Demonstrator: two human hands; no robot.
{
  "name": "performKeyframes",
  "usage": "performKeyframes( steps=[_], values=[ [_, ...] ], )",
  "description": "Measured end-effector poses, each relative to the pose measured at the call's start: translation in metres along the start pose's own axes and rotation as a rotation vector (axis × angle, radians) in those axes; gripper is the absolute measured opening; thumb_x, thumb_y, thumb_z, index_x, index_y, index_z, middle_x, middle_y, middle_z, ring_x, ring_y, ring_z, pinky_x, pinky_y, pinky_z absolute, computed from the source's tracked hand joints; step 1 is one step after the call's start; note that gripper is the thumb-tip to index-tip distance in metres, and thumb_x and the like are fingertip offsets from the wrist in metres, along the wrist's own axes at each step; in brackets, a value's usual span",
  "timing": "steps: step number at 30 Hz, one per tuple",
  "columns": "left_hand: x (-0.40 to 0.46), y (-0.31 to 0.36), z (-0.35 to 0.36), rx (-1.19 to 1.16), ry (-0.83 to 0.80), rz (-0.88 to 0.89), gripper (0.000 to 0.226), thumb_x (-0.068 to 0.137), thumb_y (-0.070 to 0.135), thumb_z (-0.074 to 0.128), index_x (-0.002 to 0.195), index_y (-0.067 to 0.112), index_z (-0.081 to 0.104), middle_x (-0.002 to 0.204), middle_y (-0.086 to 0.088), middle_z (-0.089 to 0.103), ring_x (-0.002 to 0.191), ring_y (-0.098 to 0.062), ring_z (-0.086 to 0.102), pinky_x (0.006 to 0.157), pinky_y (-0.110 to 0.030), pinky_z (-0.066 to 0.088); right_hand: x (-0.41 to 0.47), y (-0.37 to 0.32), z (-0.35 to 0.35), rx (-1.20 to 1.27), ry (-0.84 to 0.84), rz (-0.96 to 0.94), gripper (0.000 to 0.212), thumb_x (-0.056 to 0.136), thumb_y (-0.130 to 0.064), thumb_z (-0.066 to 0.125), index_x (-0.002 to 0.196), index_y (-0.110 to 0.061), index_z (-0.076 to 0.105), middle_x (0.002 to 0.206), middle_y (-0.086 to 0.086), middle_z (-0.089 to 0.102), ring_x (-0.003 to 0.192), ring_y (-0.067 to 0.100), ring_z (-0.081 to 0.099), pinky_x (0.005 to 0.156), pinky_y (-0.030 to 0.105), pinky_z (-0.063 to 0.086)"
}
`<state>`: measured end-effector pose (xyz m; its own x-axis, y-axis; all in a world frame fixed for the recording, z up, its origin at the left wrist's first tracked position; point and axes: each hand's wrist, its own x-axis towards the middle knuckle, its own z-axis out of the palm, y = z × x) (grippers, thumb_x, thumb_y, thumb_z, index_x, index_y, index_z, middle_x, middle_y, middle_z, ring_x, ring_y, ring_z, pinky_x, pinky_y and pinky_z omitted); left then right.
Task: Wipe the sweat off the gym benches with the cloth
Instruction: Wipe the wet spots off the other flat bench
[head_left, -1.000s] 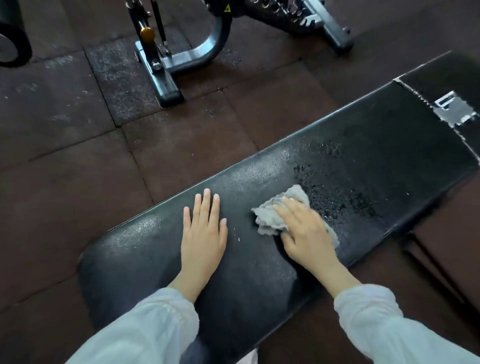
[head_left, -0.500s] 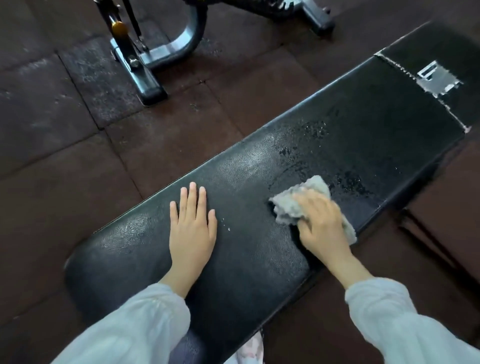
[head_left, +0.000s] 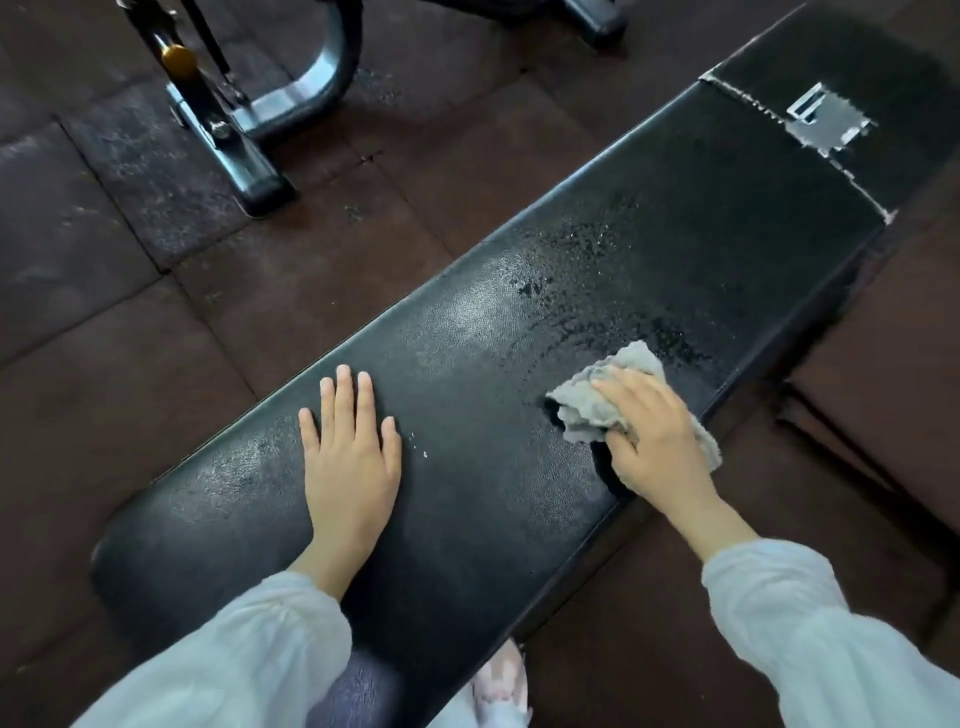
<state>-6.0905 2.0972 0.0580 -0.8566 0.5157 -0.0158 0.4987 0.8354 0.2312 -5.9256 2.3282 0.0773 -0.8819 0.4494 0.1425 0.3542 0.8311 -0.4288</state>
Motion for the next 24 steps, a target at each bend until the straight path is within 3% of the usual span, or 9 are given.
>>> performKeyframes(
  steps=[3, 9, 11, 14, 16, 18, 24],
  values=[
    [0.0, 0.008, -0.002, 0.011, -0.003, 0.023, 0.055, 0.092, 0.028, 0.024, 0.135, -0.002, 0.042, 0.143, -0.02, 0.038, 0.133, -0.039, 0.034, 0.104, -0.056, 0.027, 0.003, -0.014, 0.003, -0.006, -0.006, 0.094, 0.049, 0.071, -0.019, 0.04, 0.112, -0.007, 0.063, 0.121, 0.011, 0.06, 0.11, 0.03, 0.051, 0.092, 0.044, 0.04],
    [0.001, 0.04, 0.006, 0.017, -0.041, 0.109, 0.056, 0.092, 0.031, 0.025, 0.133, -0.001, 0.045, 0.142, -0.02, 0.04, 0.131, -0.04, 0.037, 0.102, -0.056, 0.03, -0.084, -0.046, 0.012, 0.099, -0.264, -0.354, 0.047, 0.073, -0.018, 0.048, 0.12, -0.022, 0.051, 0.133, -0.001, 0.049, 0.122, 0.02, 0.043, 0.096, 0.035, 0.031],
    [0.001, 0.043, 0.01, 0.012, -0.036, 0.099, 0.057, 0.093, 0.032, 0.024, 0.134, -0.001, 0.044, 0.143, -0.019, 0.039, 0.133, -0.039, 0.034, 0.104, -0.056, 0.028, -0.089, -0.028, 0.009, 0.155, -0.164, -0.195, 0.049, 0.072, -0.016, 0.046, 0.121, -0.022, 0.052, 0.131, 0.0, 0.051, 0.12, 0.019, 0.045, 0.098, 0.035, 0.034],
    [0.001, 0.043, 0.012, 0.006, -0.031, 0.094, 0.058, 0.093, 0.034, 0.022, 0.136, 0.0, 0.041, 0.146, -0.017, 0.035, 0.135, -0.037, 0.03, 0.107, -0.053, 0.023, -0.049, -0.004, 0.004, 0.106, 0.125, 0.188, 0.047, 0.072, -0.018, 0.045, 0.115, -0.012, 0.061, 0.116, 0.011, 0.062, 0.11, 0.022, 0.046, 0.095, 0.038, 0.037],
    [0.001, 0.043, 0.013, 0.006, -0.028, 0.095, 0.058, 0.093, 0.034, 0.022, 0.137, 0.0, 0.04, 0.146, -0.017, 0.034, 0.136, -0.037, 0.029, 0.107, -0.054, 0.023, -0.013, -0.008, 0.006, 0.036, 0.143, 0.26, 0.047, 0.072, -0.022, 0.042, 0.111, -0.008, 0.065, 0.114, 0.011, 0.063, 0.108, 0.023, 0.047, 0.093, 0.041, 0.04],
    [0.001, 0.043, 0.014, 0.004, -0.031, 0.093, 0.058, 0.093, 0.033, 0.022, 0.137, 0.001, 0.04, 0.147, -0.017, 0.034, 0.136, -0.037, 0.029, 0.107, -0.054, 0.023, 0.011, -0.027, 0.012, 0.033, 0.052, 0.175, 0.049, 0.07, -0.024, 0.04, 0.11, -0.009, 0.064, 0.114, 0.01, 0.063, 0.108, 0.026, 0.051, 0.09, 0.041, 0.042],
    [0.001, 0.041, 0.013, 0.01, -0.019, 0.101, 0.057, 0.093, 0.033, 0.024, 0.136, 0.0, 0.042, 0.145, -0.018, 0.036, 0.135, -0.037, 0.031, 0.106, -0.054, 0.024, -0.018, -0.046, 0.017, 0.081, -0.249, -0.397, 0.047, 0.069, -0.018, 0.048, 0.114, -0.014, 0.06, 0.122, 0.006, 0.059, 0.116, 0.022, 0.044, 0.092, 0.034, 0.032]
  ],
)
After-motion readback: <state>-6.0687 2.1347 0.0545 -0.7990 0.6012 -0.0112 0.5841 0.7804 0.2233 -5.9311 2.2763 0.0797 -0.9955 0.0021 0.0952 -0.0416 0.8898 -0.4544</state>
